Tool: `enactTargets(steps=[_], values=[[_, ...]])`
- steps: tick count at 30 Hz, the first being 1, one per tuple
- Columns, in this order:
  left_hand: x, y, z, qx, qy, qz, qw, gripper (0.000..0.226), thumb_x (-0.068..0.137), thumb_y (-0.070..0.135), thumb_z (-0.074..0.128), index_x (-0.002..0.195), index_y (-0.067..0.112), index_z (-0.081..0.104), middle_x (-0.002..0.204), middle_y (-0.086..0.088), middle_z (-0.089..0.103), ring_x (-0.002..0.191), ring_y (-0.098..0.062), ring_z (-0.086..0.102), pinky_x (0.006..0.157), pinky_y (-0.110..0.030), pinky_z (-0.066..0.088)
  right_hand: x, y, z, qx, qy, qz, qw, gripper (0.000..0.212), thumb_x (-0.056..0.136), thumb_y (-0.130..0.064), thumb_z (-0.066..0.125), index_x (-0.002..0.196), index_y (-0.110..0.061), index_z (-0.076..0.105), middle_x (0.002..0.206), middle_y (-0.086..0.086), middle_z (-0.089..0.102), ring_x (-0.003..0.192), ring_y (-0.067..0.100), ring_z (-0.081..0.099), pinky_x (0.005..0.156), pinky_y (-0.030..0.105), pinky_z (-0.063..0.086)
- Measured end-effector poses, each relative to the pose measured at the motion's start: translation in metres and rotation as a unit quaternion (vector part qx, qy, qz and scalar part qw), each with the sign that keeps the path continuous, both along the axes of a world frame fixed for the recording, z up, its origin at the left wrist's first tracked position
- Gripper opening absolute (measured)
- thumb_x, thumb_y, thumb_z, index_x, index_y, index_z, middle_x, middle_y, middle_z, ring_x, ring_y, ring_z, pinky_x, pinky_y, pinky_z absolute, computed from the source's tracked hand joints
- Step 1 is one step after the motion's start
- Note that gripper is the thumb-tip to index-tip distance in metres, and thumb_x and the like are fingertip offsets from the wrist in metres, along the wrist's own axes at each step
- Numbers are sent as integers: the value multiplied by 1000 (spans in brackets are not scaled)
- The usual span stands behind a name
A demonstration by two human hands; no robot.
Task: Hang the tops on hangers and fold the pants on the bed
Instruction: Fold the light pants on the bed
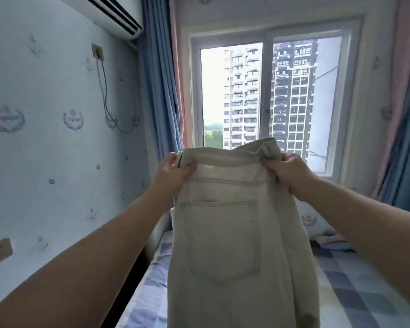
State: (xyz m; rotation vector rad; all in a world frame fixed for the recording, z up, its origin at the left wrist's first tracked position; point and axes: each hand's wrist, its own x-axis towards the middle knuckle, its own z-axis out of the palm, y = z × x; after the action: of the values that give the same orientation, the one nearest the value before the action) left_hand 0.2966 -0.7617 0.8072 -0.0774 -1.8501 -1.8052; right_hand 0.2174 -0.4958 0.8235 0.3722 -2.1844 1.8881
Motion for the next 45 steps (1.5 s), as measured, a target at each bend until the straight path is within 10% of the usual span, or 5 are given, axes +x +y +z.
enactTargets(steps=[14, 19, 24, 29, 45], values=[[-315, -187, -440, 51, -305, 24, 951, 15, 92, 0, 69, 94, 10, 58, 84, -11, 64, 79, -18, 53, 65, -27, 45, -313, -192, -422, 209, -248, -40, 945, 15, 80, -35, 79, 75, -21, 78, 79, 5, 76, 80, 23, 65, 84, 43, 52], [-410, -233, -573, 5, -346, 64, 936, 11, 90, 7, 71, 88, 13, 63, 83, -7, 66, 75, -20, 55, 70, -33, 45, -405, -246, -550, 230, -262, -108, 931, 26, 82, -40, 74, 73, -16, 74, 71, 3, 70, 72, 23, 60, 62, 34, 45], [-474, -256, -667, -107, -412, 146, 893, 46, 93, 39, 66, 137, 29, 54, 137, 1, 59, 130, -30, 47, 105, -38, 40, -464, -286, -652, 214, -255, -118, 936, 24, 96, -26, 61, 114, -11, 68, 112, 9, 71, 105, 28, 65, 94, 45, 53], [-448, -238, -744, -191, -440, 72, 875, 61, 96, 44, 60, 152, 33, 39, 159, 4, 38, 147, -28, 25, 117, -37, 21, -429, -291, -737, 262, -287, -12, 921, 58, 102, -36, 52, 155, -22, 33, 159, 0, 38, 146, 19, 35, 119, 40, 30], [-135, -91, -806, -198, -556, -56, 805, 62, 94, 30, 67, 151, 25, 42, 163, -2, 29, 151, -18, 21, 122, -26, 15, -161, -139, -798, 339, -447, 83, 824, 55, 102, -35, 54, 153, -24, 38, 153, -2, 46, 140, 19, 43, 107, 30, 35]])
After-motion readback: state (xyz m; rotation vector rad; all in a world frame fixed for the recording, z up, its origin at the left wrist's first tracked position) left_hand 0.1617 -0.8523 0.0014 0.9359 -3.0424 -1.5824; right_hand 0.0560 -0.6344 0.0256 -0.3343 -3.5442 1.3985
